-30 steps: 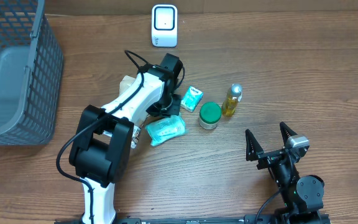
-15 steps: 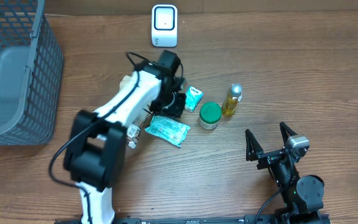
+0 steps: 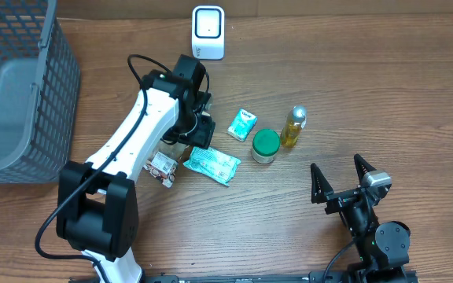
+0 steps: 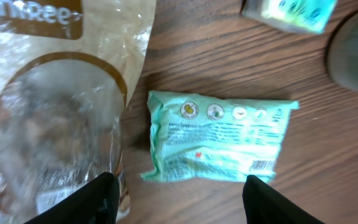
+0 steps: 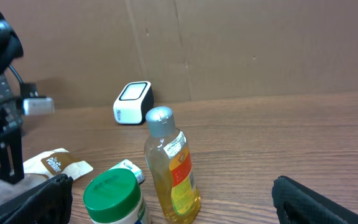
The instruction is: Scan the item barcode
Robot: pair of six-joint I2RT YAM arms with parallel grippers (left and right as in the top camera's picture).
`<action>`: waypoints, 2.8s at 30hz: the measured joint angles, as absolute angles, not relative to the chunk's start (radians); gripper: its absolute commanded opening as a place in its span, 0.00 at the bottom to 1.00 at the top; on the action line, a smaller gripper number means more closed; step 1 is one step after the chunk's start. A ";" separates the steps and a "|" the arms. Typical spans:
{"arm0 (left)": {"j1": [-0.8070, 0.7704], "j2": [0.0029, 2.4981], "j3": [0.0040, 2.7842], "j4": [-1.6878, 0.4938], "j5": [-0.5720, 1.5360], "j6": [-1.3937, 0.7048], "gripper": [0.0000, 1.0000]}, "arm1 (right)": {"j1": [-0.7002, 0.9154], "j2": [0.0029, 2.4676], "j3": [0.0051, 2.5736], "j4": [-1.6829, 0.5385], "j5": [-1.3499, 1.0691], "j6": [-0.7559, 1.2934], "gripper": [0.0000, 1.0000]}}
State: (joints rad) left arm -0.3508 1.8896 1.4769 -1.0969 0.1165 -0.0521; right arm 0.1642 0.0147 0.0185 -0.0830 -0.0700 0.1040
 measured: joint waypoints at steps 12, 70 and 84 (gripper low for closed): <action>-0.351 1.914 1.360 -0.955 0.157 0.051 0.64 | 0.164 0.015 0.019 -0.083 -0.071 0.104 1.00; -0.320 1.997 1.296 -0.864 0.389 -0.052 0.04 | 0.164 0.015 0.019 -0.083 -0.070 0.104 1.00; -0.235 1.658 1.276 -0.891 0.659 0.035 0.04 | 0.164 0.015 0.019 -0.083 -0.070 0.104 1.00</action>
